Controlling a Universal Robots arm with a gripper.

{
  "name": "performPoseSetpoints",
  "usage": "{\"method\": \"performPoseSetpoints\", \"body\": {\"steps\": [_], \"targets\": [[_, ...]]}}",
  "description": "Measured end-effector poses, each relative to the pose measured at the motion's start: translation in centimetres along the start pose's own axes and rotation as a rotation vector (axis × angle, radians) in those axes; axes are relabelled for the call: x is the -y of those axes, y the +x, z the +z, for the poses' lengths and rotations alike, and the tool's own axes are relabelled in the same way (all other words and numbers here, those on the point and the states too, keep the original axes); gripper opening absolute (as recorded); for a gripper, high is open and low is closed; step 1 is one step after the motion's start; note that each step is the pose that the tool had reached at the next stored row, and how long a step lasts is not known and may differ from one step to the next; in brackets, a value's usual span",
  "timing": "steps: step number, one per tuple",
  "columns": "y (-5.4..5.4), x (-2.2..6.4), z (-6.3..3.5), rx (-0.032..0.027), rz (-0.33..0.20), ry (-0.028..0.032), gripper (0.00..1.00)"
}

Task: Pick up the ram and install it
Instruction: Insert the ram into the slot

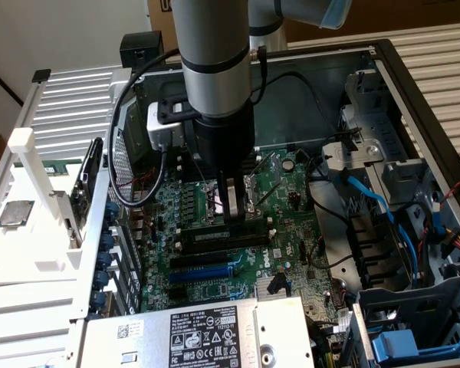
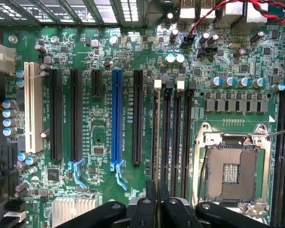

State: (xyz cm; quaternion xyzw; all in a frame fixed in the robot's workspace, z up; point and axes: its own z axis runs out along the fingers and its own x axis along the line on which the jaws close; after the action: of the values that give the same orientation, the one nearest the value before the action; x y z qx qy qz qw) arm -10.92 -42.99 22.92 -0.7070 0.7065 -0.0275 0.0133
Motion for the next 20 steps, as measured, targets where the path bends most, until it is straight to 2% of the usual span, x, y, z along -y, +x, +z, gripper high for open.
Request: {"method": "performPoseSetpoints", "body": {"steps": [8,10,11,14,20], "targets": [[0.00,-0.01,0.26,-0.0002,-0.004,0.0005,0.13],[0.00,-0.02,0.26,-0.0003,-0.006,0.0005,0.15],[0.00,-0.01,0.26,-0.0003,-0.006,0.0005,0.21],[-0.01,-0.02,0.26,-0.0006,-0.008,0.0006,0.21],[0.00,-0.54,0.03,-0.0006,-0.008,0.0006,0.21]]}}
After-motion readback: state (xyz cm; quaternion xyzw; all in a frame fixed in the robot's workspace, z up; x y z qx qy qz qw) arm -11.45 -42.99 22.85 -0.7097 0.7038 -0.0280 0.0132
